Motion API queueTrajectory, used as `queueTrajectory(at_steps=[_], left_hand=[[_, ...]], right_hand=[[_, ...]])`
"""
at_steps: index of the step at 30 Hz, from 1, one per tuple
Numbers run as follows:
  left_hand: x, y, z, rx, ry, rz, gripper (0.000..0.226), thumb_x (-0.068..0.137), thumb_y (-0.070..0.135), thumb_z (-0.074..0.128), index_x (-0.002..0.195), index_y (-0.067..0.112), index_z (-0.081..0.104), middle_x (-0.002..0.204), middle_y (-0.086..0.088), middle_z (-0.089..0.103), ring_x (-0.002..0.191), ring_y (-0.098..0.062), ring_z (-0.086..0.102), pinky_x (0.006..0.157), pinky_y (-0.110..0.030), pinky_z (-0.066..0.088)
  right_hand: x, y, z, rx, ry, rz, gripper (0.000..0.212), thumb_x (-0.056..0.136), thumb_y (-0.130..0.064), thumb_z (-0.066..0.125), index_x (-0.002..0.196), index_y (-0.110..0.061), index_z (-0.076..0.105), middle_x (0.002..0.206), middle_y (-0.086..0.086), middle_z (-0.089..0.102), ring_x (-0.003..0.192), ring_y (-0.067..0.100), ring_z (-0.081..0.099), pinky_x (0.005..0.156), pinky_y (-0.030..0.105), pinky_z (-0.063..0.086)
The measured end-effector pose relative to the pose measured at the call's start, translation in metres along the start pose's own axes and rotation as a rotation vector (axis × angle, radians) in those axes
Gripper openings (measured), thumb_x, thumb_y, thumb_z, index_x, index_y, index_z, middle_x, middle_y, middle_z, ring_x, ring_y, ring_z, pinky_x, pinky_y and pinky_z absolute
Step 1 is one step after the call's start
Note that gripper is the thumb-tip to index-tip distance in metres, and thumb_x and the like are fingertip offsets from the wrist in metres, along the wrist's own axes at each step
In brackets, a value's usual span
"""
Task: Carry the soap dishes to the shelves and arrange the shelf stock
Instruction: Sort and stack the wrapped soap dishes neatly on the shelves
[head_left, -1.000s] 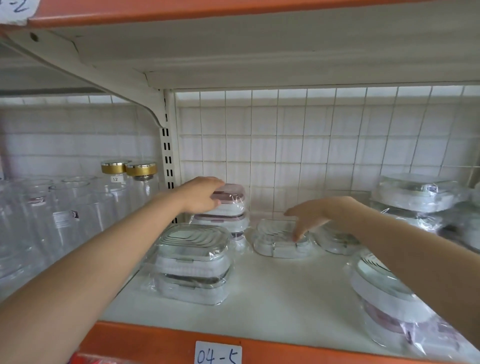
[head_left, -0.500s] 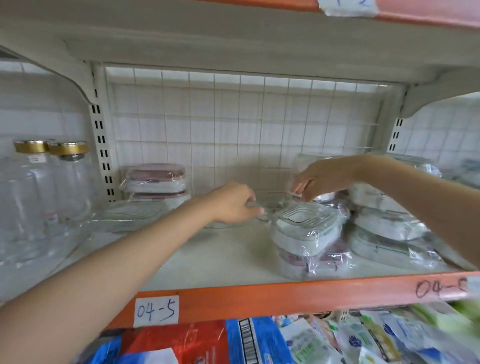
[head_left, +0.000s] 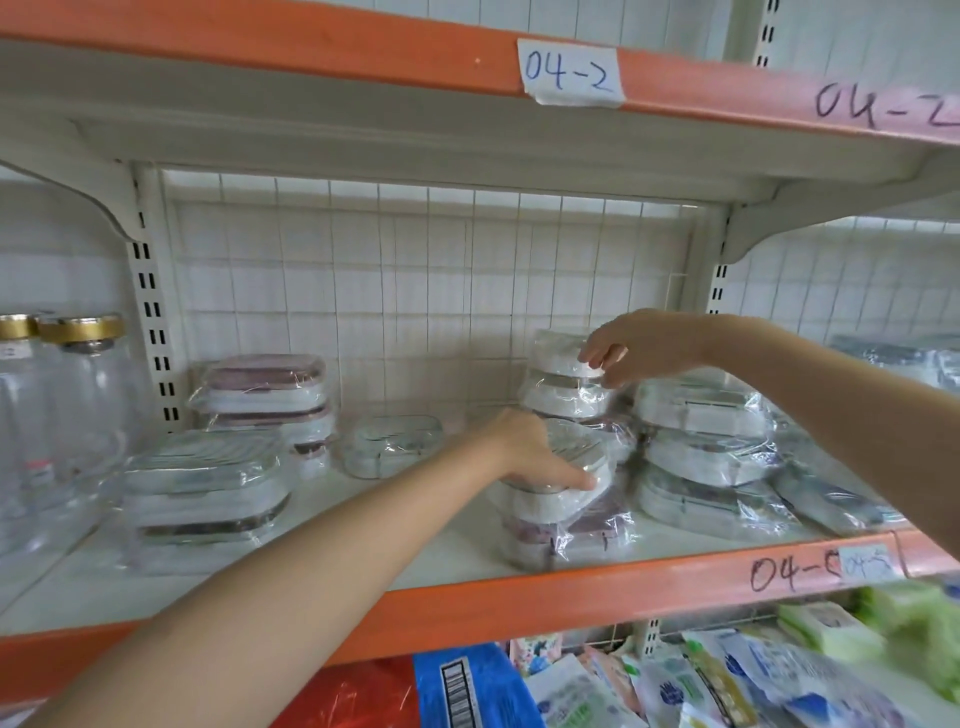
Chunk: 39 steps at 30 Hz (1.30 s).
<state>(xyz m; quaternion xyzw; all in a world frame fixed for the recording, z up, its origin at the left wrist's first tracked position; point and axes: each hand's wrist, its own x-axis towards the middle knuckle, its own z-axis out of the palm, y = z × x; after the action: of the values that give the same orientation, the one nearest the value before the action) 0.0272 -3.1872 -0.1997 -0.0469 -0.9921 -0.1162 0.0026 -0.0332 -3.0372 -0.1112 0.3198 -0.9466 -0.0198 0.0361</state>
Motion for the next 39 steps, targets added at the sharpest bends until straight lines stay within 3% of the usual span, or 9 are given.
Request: queueTrajectory(at_steps=[1, 3, 9, 16, 21, 30, 33, 36, 39], left_hand=[[0.001, -0.003, -0.002, 0.006, 0.010, -0.018, 0.057, 0.077, 0.068, 0.062, 0.070, 0.011, 0.056, 0.087, -0.008, 0.062, 0.079, -0.022, 0.053, 0.065, -0.028, 0.039], [-0.002, -0.010, -0.011, -0.008, 0.031, -0.057, 0.053, 0.075, 0.065, 0.065, 0.066, 0.015, 0.053, 0.072, 0.000, 0.053, 0.071, -0.017, 0.051, 0.057, -0.027, 0.036], [-0.012, -0.049, -0.046, -0.015, 0.131, -0.176, 0.058, 0.067, 0.068, 0.070, 0.065, 0.015, 0.047, 0.062, 0.002, 0.050, 0.056, -0.016, 0.047, 0.050, -0.027, 0.029], [-0.006, -0.087, -0.067, 0.055, 0.172, -0.261, 0.065, 0.062, 0.074, 0.068, 0.085, 0.013, 0.060, 0.078, 0.002, 0.059, 0.074, -0.016, 0.057, 0.059, -0.029, 0.038], [0.006, -0.107, -0.070, 0.041, 0.192, -0.308, 0.064, 0.064, 0.069, 0.071, 0.096, 0.015, 0.062, 0.095, 0.000, 0.064, 0.087, -0.016, 0.060, 0.068, -0.029, 0.045], [0.051, -0.133, -0.067, 0.081, 0.100, -0.327, 0.064, 0.062, 0.057, 0.079, 0.108, 0.016, 0.061, 0.104, 0.000, 0.065, 0.095, -0.019, 0.061, 0.084, -0.033, 0.053], [0.063, -0.139, -0.068, 0.089, 0.038, -0.329, 0.064, 0.067, 0.053, 0.079, 0.112, 0.012, 0.059, 0.109, -0.001, 0.063, 0.098, -0.021, 0.060, 0.083, -0.031, 0.050], [0.067, -0.145, -0.063, 0.073, -0.047, -0.315, 0.052, 0.075, 0.046, 0.076, 0.109, 0.012, 0.057, 0.108, -0.001, 0.060, 0.096, -0.021, 0.059, 0.075, -0.028, 0.046], [0.067, -0.155, -0.057, 0.071, -0.078, -0.311, 0.052, 0.077, 0.044, 0.074, 0.116, 0.012, 0.058, 0.115, -0.001, 0.061, 0.102, -0.021, 0.059, 0.086, -0.032, 0.050]], right_hand=[[0.004, 0.003, -0.001, 0.001, 0.021, 0.009, 0.044, 0.090, -0.021, 0.061, 0.133, -0.019, 0.051, 0.129, -0.002, 0.056, 0.119, 0.018, 0.051, 0.107, 0.035, 0.038], [0.013, 0.007, 0.000, -0.001, 0.076, 0.022, 0.045, 0.089, -0.022, 0.061, 0.133, -0.017, 0.051, 0.129, 0.001, 0.056, 0.119, 0.019, 0.051, 0.105, 0.034, 0.038], [0.039, 0.021, 0.006, 0.041, 0.251, 0.037, 0.047, 0.083, -0.015, 0.066, 0.126, -0.010, 0.049, 0.123, 0.009, 0.048, 0.104, 0.019, 0.048, 0.088, 0.027, 0.040], [0.062, 0.036, -0.005, 0.073, 0.003, 0.099, 0.073, 0.084, -0.001, 0.054, 0.148, -0.018, 0.023, 0.150, 0.003, 0.028, 0.138, 0.022, 0.030, 0.112, 0.038, 0.030], [0.079, 0.046, -0.006, 0.026, -0.180, 0.140, 0.091, 0.078, -0.008, 0.057, 0.149, -0.038, 0.008, 0.158, -0.006, 0.016, 0.143, 0.022, 0.023, 0.113, 0.044, 0.026], [0.100, 0.052, -0.006, 0.109, -0.323, 0.046, 0.096, 0.077, 0.003, 0.059, 0.150, -0.035, 0.009, 0.158, -0.001, 0.015, 0.144, 0.026, 0.016, 0.113, 0.040, 0.015], [0.105, 0.053, -0.008, 0.089, -0.339, 0.045, 0.103, 0.072, -0.005, 0.072, 0.149, -0.036, 0.012, 0.157, 0.002, 0.016, 0.143, 0.027, 0.018, 0.112, 0.040, 0.018], [0.108, 0.050, -0.010, 0.103, -0.331, 0.063, 0.117, 0.048, -0.020, 0.074, 0.148, -0.036, 0.016, 0.157, 0.000, 0.014, 0.144, 0.028, 0.015, 0.114, 0.043, 0.017], [0.110, 0.047, -0.007, 0.125, -0.310, 0.066, 0.114, 0.054, -0.016, 0.079, 0.149, -0.031, 0.018, 0.156, -0.001, 0.015, 0.144, 0.027, 0.014, 0.115, 0.044, 0.017]])
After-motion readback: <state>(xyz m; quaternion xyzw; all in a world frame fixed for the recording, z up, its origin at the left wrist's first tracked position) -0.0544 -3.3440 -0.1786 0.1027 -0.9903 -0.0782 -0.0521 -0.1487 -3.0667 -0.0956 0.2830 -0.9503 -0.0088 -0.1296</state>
